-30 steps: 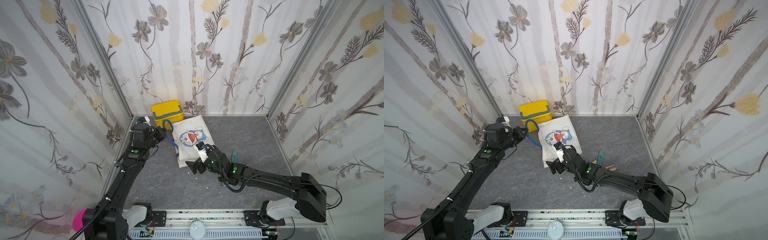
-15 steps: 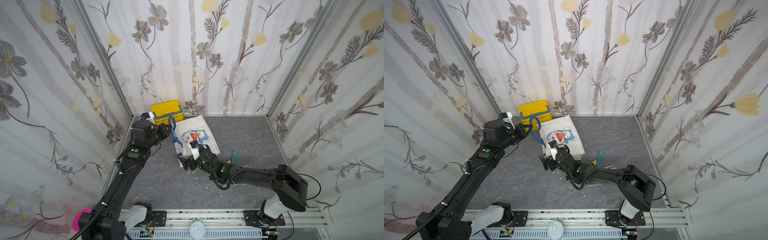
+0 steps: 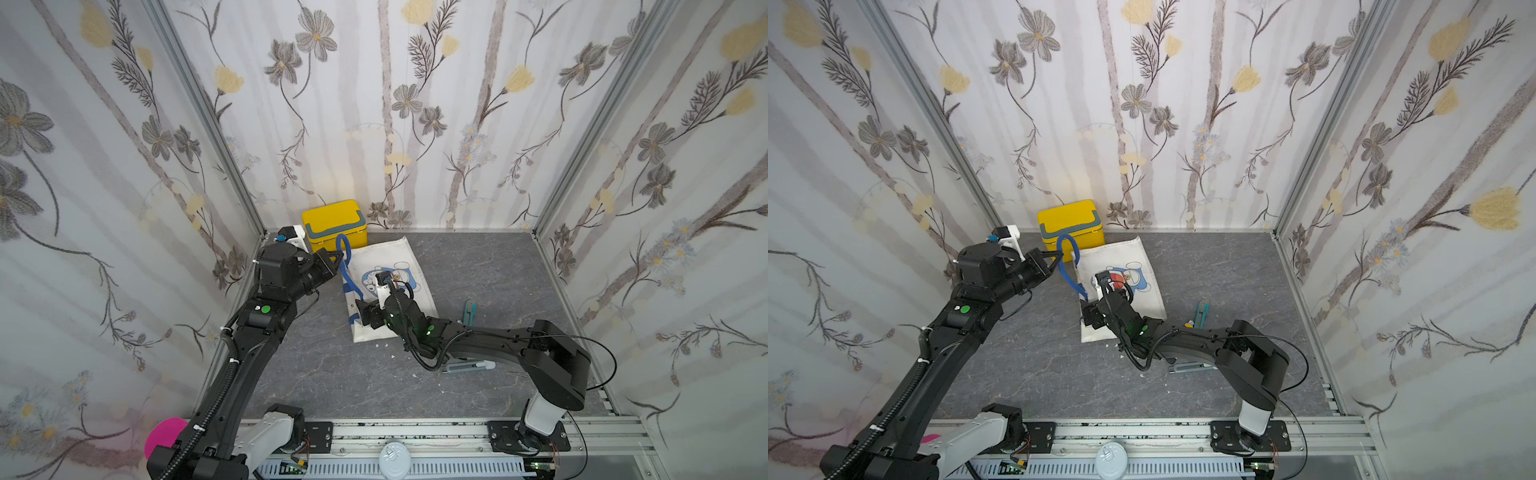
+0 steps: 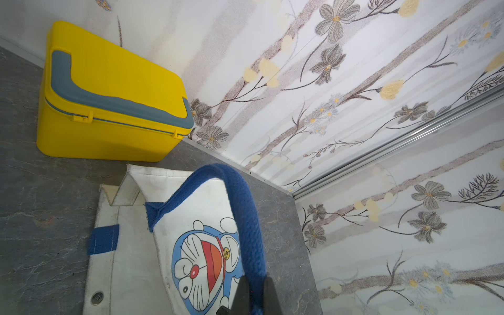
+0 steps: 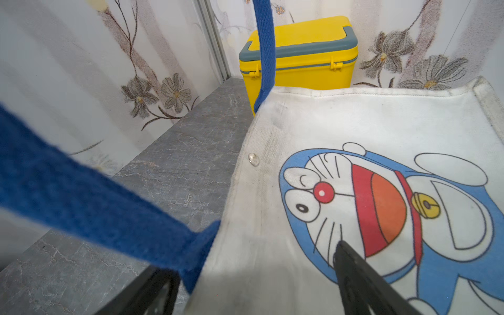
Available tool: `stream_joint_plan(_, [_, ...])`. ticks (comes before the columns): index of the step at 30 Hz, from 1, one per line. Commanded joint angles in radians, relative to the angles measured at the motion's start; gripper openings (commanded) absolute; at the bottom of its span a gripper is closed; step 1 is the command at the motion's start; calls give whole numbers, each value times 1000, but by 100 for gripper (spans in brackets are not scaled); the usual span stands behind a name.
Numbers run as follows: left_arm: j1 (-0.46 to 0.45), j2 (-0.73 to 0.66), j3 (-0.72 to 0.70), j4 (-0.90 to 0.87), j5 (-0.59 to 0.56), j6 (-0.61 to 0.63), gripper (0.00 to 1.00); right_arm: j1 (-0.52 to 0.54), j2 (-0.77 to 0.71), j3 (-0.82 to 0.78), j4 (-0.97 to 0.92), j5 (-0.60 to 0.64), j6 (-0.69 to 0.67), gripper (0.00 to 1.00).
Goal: Place the art knife into the pouch
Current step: Open the pouch at the center of the board.
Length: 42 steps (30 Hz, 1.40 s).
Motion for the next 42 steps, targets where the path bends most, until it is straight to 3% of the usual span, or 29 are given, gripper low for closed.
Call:
stream_joint_plan(1, [1,-15,-1,24,30,-40,0,-7,20,37,-16,25,23,81])
stream_joint_plan(8, [2,-16,-5,16,27,-34,0,-18,48,74,-54,46,30,61])
stream_joint_plan(12, [1,-5,-23,19,11,-25,0,-21,42,73,-47,29,19,32])
stream_joint_plan(19, [3,68,-19,22,-77,23,0,-21,-20,43,-63,-1,18,1])
stream_joint_plan(26, [18,181,59,40,-121,54,0,-28,-140,-34,-66,-58,52,0])
stream_joint_plan(33, [8,362,199,70,-60,57,0,-31,-239,-114,-106,-131,33,0])
stream_joint_plan(34, [5,388,218,74,-45,58,4,-30,-248,-124,-108,-140,28,0])
stream_joint_plan(35, [4,410,223,78,-31,61,26,-32,-256,-131,-109,-146,29,0])
stream_joint_plan(37, [-2,447,279,78,-22,70,96,-33,-276,-153,-98,-161,32,0])
stream_joint_plan(38, [-3,455,291,79,-26,76,100,-36,-284,-161,-91,-173,38,0])
stream_joint_plan(42, [-3,490,378,31,-96,110,100,-58,-312,-178,-77,-204,102,0])
